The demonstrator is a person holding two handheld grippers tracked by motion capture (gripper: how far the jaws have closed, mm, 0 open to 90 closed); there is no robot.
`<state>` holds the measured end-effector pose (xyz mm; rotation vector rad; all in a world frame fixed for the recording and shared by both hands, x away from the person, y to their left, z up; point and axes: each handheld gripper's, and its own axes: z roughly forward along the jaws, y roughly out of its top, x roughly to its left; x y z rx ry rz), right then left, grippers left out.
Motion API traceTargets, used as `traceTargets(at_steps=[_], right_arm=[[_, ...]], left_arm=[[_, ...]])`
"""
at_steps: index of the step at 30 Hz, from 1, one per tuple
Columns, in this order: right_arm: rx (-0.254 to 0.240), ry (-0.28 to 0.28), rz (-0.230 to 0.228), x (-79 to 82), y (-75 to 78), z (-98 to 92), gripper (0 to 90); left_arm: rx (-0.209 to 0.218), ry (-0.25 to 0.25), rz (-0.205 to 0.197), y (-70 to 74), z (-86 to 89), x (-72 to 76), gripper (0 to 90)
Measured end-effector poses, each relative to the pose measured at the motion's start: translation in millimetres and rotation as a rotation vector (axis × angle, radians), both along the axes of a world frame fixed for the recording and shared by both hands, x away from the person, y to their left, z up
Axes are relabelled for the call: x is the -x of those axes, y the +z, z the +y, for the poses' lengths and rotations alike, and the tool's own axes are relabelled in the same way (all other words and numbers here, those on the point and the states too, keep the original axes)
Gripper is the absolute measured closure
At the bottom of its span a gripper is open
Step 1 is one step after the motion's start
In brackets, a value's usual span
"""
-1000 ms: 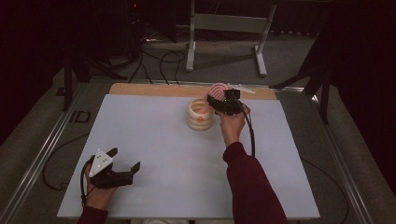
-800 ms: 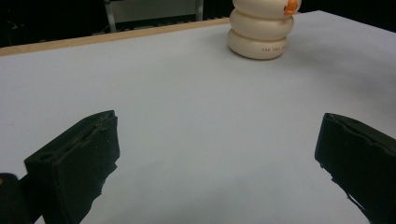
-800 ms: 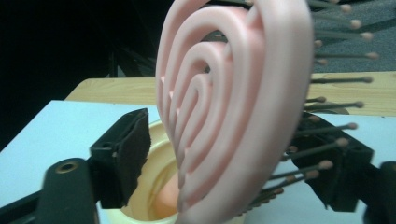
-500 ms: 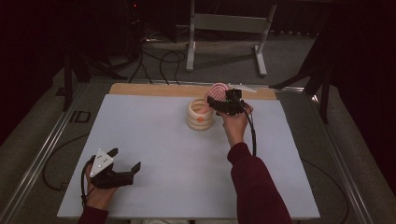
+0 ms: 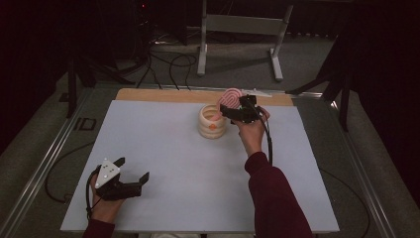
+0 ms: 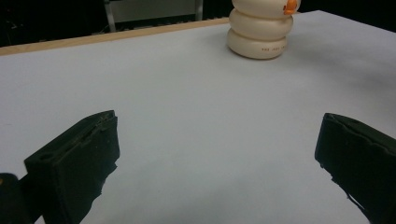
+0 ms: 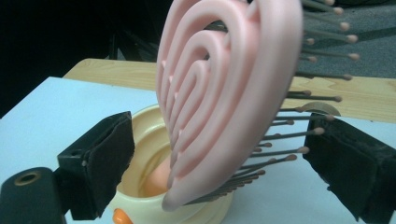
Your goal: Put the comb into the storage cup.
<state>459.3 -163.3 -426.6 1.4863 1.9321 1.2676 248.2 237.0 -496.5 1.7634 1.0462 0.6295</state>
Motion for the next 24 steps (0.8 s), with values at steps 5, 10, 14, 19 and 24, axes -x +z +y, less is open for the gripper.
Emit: traceTargets(at_steps=[5,10,14,19,24], right_arm=[[0.023,0.015,-0.009,1.7,1.0,-1.6,8.9],[0.032,0.019,-0.014,4.3,1.7,-6.3,8.9],[0.036,0.023,-0.016,6.3,1.9,-11.3,8.9],[0.048,0.032,-0.025,8.6,3.0,-16.0,8.9],[0.056,0.033,-0.035,11.9,5.0,-23.9,8.9]], left_arm=[[0.003,0.002,-0.001,0.0,0.1,0.1,0.7],[0.0,0.002,-0.002,0.2,0.1,0.7,0.7],[0.004,0.006,-0.003,0.3,0.7,1.4,0.7],[0.001,0.007,-0.004,0.0,0.9,2.0,0.7],[0.004,0.01,-0.007,-0.1,0.8,2.2,0.6]])
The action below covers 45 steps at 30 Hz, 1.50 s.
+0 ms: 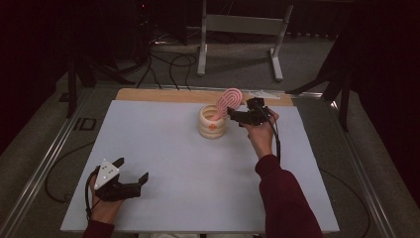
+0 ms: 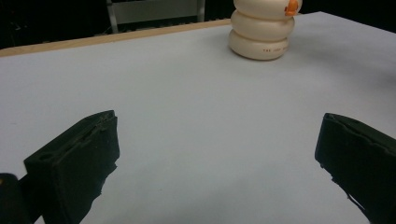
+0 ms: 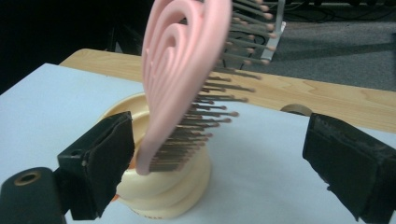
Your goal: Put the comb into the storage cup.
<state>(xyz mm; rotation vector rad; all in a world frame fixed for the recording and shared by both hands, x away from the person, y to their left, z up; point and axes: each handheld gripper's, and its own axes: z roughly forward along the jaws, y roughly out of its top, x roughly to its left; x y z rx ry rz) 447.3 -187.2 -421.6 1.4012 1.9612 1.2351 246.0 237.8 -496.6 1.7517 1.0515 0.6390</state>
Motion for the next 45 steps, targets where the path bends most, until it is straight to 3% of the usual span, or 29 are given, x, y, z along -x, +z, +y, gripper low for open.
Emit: traceTargets(at_steps=[30,40,45], right_arm=[[0.048,0.055,-0.014,33.9,-11.2,-34.3,9.0],[-0.011,0.07,-0.02,55.2,-18.4,-55.4,9.1],[0.0,0.078,-0.036,68.8,-23.5,-61.8,9.1]], left_arm=[[0.024,0.021,-0.019,5.1,7.7,1.8,0.4],[0.034,0.025,-0.026,7.3,11.8,0.8,0.3],[0.041,0.029,-0.03,8.7,13.2,0.5,0.3]])
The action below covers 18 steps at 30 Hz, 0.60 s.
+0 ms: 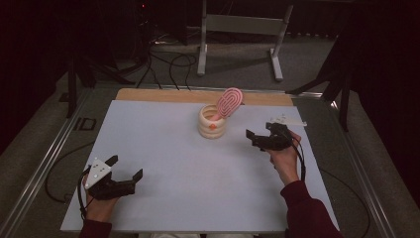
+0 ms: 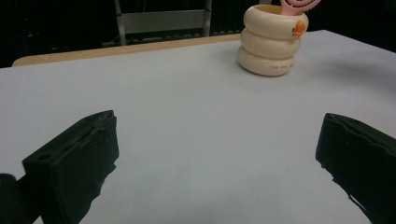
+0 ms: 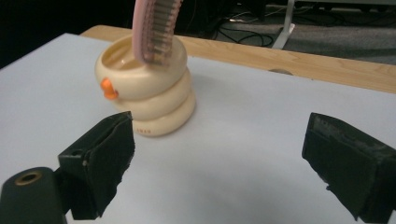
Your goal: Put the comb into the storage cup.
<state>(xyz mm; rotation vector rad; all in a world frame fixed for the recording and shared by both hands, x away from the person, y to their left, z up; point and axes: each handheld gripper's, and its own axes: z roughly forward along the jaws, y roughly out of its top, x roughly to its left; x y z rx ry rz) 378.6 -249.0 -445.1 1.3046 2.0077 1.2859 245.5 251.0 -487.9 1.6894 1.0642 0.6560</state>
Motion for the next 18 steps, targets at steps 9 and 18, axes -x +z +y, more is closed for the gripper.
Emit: traceTargets(at_steps=[9,18], right_arm=[[0.134,0.054,-0.057,25.9,-7.6,9.2,9.2],[0.18,0.079,-0.104,44.3,-12.3,16.3,9.1]], left_arm=[[-0.003,0.004,-0.007,2.4,1.5,-0.1,0.3],[-0.004,0.009,-0.014,4.0,2.6,-0.2,0.3]])
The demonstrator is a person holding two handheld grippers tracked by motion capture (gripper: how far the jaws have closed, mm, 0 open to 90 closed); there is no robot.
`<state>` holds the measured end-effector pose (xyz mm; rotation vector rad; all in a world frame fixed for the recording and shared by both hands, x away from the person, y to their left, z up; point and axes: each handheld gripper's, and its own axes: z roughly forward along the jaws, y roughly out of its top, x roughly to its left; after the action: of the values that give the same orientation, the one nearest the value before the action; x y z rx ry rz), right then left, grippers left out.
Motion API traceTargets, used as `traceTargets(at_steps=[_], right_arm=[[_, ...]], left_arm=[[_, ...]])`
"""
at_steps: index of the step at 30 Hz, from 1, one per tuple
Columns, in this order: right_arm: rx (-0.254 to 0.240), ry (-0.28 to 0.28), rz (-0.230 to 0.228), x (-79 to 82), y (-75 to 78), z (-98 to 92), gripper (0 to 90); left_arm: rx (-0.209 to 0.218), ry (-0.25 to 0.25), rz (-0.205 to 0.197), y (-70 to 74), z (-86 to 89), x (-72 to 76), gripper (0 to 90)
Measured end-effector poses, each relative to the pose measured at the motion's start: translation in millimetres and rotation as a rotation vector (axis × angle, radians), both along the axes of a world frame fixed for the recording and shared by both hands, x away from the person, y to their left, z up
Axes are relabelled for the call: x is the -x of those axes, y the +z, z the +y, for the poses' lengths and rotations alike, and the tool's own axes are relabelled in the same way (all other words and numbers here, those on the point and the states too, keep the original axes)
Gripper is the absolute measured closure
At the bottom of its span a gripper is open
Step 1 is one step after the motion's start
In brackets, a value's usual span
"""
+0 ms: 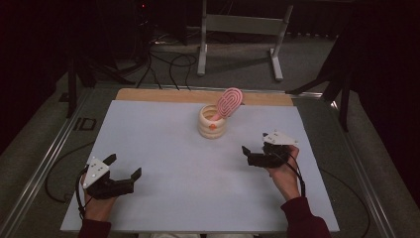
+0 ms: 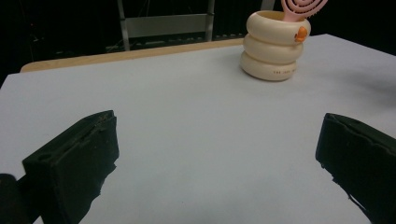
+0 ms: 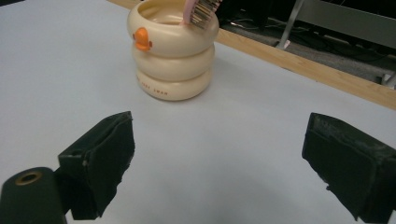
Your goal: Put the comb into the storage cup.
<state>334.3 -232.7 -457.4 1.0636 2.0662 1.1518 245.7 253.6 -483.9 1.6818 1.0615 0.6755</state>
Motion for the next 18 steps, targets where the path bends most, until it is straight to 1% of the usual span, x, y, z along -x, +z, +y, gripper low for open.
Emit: traceTargets(at_steps=[5,6,7,8,10,12,13,16,18], right_arm=[[-0.012,-0.01,0.001,3.7,-2.9,-3.0,9.1],[-0.03,-0.027,0.01,7.0,-4.4,-10.4,9.0],[-0.036,-0.03,0.006,8.6,-4.2,-12.4,9.1],[-0.045,-0.032,-0.008,11.0,-4.2,-14.3,9.1],[-0.053,-0.032,-0.013,13.4,-4.4,-16.3,9.1],[-0.055,-0.032,-0.011,19.6,-6.8,-20.3,9.0],[-0.052,-0.033,-0.013,21.1,-7.7,-21.5,9.0],[-0.046,-0.038,-0.023,26.4,-11.3,-25.9,9.1],[-0.05,-0.041,-0.024,28.9,-12.3,-27.6,9.0]], left_arm=[[-0.009,0.009,-0.011,1.0,0.9,0.3,0.3],[-0.006,0.013,-0.021,2.6,2.5,0.7,0.3],[-0.004,0.014,-0.023,2.9,3.0,0.6,0.3],[-0.004,0.015,-0.025,3.3,3.2,0.5,0.3],[-0.005,0.016,-0.027,3.6,3.6,0.5,0.3],[-0.007,0.016,-0.031,4.4,4.2,0.4,0.3],[-0.002,0.017,-0.034,4.7,4.2,0.3,0.3],[-0.007,0.012,-0.043,6.2,4.2,0.5,0.3],[-0.007,0.016,-0.05,6.6,4.3,0.6,0.3]])
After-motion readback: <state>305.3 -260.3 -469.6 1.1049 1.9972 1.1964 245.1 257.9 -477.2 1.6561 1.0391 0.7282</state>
